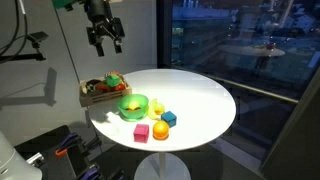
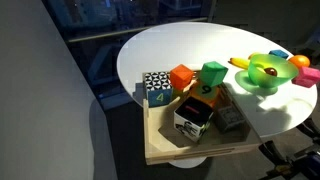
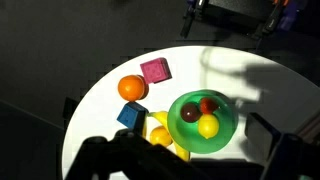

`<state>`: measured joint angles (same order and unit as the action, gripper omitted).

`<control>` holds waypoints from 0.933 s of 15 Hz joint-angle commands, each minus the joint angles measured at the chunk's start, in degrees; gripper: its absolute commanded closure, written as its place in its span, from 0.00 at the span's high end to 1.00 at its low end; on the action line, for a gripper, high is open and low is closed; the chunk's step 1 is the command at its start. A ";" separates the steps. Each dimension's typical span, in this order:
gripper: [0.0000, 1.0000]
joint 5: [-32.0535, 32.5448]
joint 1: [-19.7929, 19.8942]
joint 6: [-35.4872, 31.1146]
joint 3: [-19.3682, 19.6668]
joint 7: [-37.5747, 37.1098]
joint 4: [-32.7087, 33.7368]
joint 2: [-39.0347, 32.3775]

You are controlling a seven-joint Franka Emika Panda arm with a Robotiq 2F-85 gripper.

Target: Put the yellow object inside the bowl

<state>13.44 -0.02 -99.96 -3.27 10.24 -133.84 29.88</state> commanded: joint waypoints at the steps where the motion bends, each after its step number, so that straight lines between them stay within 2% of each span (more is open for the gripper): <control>1: 1.00 0.44 -1.20 0.28 0.95 -0.45 0.23 -0.07; 9: 1.00 -1.31 -0.99 -0.56 2.67 -0.10 2.07 -2.06; 14: 1.00 -6.10 -0.81 -3.70 5.03 -0.23 5.72 -6.28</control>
<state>10.32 -0.27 -102.64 0.15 10.22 -132.12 27.25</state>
